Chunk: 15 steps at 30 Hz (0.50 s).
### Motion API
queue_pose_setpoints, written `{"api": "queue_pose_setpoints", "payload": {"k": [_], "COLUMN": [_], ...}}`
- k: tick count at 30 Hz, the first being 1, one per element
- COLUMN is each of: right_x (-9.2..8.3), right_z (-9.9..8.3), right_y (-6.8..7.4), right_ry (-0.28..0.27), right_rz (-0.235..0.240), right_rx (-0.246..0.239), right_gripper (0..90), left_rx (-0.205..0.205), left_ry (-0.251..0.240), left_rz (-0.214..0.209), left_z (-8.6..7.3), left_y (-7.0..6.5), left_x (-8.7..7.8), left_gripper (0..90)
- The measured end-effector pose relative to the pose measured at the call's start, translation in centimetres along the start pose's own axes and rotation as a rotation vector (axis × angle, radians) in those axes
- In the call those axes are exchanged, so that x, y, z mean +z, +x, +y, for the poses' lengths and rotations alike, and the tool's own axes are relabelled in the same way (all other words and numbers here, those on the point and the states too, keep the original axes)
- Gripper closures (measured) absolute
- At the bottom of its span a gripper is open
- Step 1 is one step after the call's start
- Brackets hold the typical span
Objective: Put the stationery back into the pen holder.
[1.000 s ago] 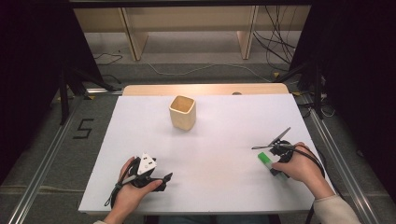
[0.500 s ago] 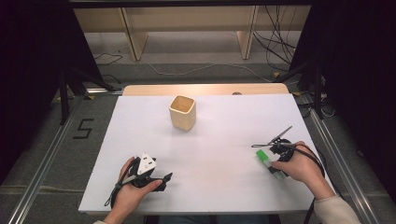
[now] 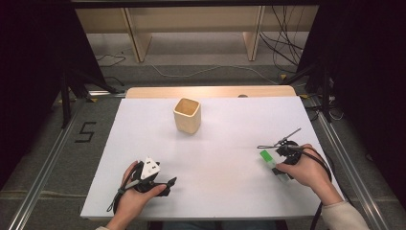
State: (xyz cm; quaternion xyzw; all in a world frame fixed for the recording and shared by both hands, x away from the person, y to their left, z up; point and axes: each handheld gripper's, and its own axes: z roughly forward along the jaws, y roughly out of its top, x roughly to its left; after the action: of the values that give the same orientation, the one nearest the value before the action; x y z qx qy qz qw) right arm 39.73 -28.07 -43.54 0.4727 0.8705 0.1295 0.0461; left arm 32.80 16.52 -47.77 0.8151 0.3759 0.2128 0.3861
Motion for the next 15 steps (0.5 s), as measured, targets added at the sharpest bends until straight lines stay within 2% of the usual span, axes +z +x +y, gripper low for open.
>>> {"api": "queue_pose_setpoints", "payload": {"k": [15], "right_x": [-0.28], "right_z": [0.43], "right_y": [0.53], "right_ry": [-0.075], "right_rz": [0.008], "right_rx": [-0.011], "right_gripper": [66.1], "left_rx": [0.001], "left_ry": [-0.002], "left_rz": [0.003], "left_z": [0.00], "left_y": [0.00], "left_x": [0.01], "left_gripper": [18.9]}}
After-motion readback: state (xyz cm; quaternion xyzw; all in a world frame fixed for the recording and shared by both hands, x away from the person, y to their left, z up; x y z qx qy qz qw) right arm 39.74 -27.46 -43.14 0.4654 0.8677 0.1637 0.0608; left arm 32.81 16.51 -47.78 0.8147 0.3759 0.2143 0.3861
